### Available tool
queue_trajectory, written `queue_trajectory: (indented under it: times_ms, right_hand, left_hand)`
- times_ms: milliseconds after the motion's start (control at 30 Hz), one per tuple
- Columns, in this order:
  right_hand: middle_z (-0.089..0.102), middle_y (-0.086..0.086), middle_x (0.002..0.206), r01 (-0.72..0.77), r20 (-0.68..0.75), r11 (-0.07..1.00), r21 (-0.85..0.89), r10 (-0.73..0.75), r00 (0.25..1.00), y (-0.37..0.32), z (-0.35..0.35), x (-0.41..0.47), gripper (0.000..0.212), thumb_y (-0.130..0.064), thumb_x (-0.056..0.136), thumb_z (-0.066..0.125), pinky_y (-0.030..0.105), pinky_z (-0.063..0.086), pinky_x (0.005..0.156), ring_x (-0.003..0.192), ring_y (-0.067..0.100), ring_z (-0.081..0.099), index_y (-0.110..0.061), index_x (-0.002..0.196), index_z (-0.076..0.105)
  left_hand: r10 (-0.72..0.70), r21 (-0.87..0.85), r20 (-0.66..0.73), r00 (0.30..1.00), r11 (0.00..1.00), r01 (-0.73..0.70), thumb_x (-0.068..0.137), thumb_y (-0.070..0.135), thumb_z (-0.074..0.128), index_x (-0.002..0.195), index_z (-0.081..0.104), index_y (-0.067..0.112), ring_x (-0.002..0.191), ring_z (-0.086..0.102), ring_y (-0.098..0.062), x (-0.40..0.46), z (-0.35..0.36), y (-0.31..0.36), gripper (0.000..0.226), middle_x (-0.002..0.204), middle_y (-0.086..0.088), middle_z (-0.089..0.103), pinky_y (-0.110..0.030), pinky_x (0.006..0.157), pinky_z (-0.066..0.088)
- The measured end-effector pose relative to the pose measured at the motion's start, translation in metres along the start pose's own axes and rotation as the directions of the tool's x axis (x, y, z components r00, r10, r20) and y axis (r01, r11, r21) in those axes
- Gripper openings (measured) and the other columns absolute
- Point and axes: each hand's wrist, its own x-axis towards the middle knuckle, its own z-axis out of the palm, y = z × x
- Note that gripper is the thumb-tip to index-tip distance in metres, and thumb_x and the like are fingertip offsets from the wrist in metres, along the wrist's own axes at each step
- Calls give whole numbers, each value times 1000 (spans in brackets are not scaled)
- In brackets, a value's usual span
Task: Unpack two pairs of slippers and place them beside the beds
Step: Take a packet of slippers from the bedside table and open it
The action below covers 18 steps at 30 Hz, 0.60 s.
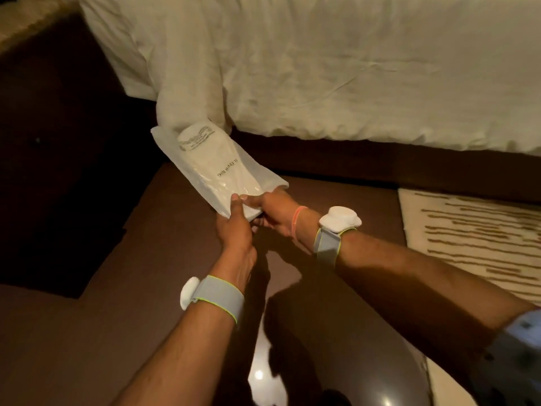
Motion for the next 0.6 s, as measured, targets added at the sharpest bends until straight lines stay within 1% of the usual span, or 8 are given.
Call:
queue_trajectory:
  times_ms: [67, 167, 267, 333, 400, 433, 533, 600]
  right_hand:
    - [66, 12, 87, 12, -37, 1000, 20, -11, 999, 11, -17, 5, 67, -17, 80, 75, 29, 51, 47, 64, 23, 59, -9, 129, 31]
    - [67, 14, 90, 54, -79, 998, -9, -55, 995, 29, -43, 10, 58, -19, 80, 76, 26, 49, 45, 63, 22, 59, 0, 123, 42]
    - [69, 12, 97, 46, -81, 999, 15, -44, 996, 54, -65, -2, 44, -16, 79, 76, 26, 50, 58, 75, 23, 64, -3, 116, 55]
    - [70, 7, 98, 26, -51, 998, 57, -23, 998, 64, -74, -14, 31, -10, 81, 74, 23, 52, 57, 83, 21, 66, -10, 108, 60]
    - [69, 6, 99, 4, -21, 997, 81, -2, 1000, 76, -81, -22, 33, -6, 82, 72, 21, 54, 52, 82, 19, 67, -10, 112, 60]
    - [69, 8, 101, -7, -12, 997, 81, 8, 1000, 81, -83, -27, 37, -5, 81, 73, 23, 56, 55, 83, 20, 67, -8, 115, 59]
    - [70, 9, 97, -39, 25, 998, 40, 39, 999, 104, -95, -31, 34, -3, 78, 75, 31, 58, 69, 84, 24, 69, -7, 108, 61]
    - [73, 3, 84, -66, 53, 998, -19, 67, 996, 112, -103, -32, 28, -8, 77, 77, 28, 59, 60, 71, 17, 71, -12, 101, 63]
  left_hand:
    - [-10, 34, 52, 999, 999, 8, 96, 36, 57, 123, 58, 19, 71, 67, -17, 8, 6, -16, 31, 96, -5, 71, -20, 46, 50]
    - [-49, 86, 175, 983, 996, 34, 96, 37, 58, 130, 56, 16, 74, 66, -19, 11, 6, -44, 40, 107, -11, 71, -24, 53, 52]
    - [-108, 105, 255, 961, 991, 83, 93, 38, 62, 130, 59, 13, 83, 72, -24, 3, -7, -64, 45, 113, -15, 72, -26, 58, 58]
    - [-185, 35, 333, 925, 982, 184, 93, 45, 58, 125, 62, 13, 88, 75, -25, -2, -15, -65, 46, 107, -12, 76, -31, 67, 61]
    - [-294, -36, 398, 869, 942, 335, 94, 50, 53, 119, 64, 12, 81, 76, -24, -3, -22, -65, 47, 95, -9, 79, -34, 67, 61]
    - [-338, -53, 422, 841, 917, 395, 93, 50, 54, 120, 63, 11, 84, 76, -26, -4, -26, -67, 48, 97, -11, 78, -37, 71, 62]
    - [-406, -56, 476, 780, 871, 488, 93, 34, 61, 135, 56, 7, 117, 62, -37, -2, -34, -80, 50, 127, -20, 65, -53, 98, 50]
    - [-405, -41, 474, 781, 877, 479, 93, 21, 62, 135, 55, 5, 110, 65, -38, 3, -34, -90, 46, 120, -22, 68, -54, 88, 54]
